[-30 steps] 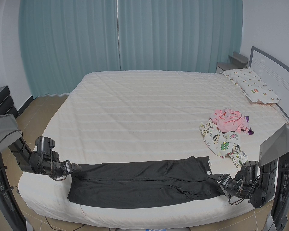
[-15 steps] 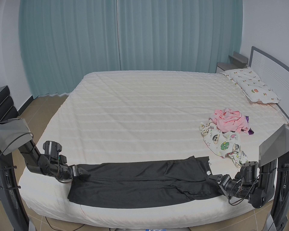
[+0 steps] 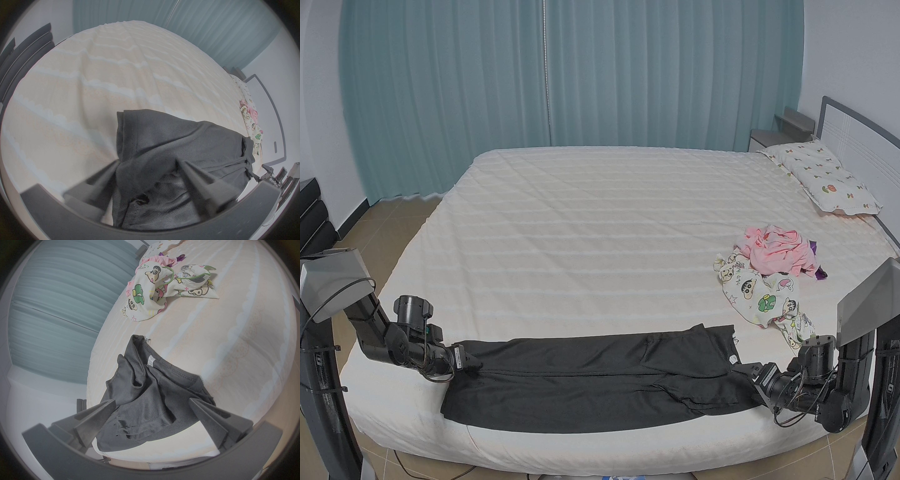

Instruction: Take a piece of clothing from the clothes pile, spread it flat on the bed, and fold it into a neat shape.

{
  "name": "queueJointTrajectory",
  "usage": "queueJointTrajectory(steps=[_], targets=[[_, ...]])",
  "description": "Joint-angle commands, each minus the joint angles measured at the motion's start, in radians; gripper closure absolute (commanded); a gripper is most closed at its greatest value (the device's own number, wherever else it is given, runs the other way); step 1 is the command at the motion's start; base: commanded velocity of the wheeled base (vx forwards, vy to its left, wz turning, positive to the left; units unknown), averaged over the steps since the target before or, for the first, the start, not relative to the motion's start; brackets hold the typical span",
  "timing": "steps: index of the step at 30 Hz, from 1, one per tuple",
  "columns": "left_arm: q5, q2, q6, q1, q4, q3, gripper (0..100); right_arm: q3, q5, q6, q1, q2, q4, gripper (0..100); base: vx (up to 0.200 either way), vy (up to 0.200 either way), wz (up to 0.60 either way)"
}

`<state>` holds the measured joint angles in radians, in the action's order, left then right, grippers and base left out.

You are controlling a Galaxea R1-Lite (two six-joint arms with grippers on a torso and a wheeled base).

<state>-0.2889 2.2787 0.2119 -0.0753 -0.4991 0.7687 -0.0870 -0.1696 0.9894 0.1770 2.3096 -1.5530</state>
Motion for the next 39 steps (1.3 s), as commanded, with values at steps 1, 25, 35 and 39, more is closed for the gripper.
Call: queueJointTrajectory(steps=[1, 25, 35, 39], targets=[[0.001, -0.001, 0.000, 0.002, -0.006, -0.016, 100, 0.000, -0.001, 0.000, 0.001, 0.001, -0.018, 0, 0.000, 0.000, 0.00], [0.005, -0.156, 0.146, -0.003, -0.062, -0.088, 100, -0.002, -0.002, -0.001, 0.002, 0.002, -0.018, 0, 0.000, 0.000, 0.00], [0.005, -0.163, 0.201, 0.011, -0.061, -0.089, 100, -0.003, -0.002, -0.001, 0.002, 0.002, -0.018, 0, 0.000, 0.000, 0.00], [0.002, -0.159, 0.199, 0.014, -0.062, -0.097, 100, -0.002, -0.002, -0.003, 0.002, 0.001, -0.018, 0, 0.000, 0.000, 0.00]])
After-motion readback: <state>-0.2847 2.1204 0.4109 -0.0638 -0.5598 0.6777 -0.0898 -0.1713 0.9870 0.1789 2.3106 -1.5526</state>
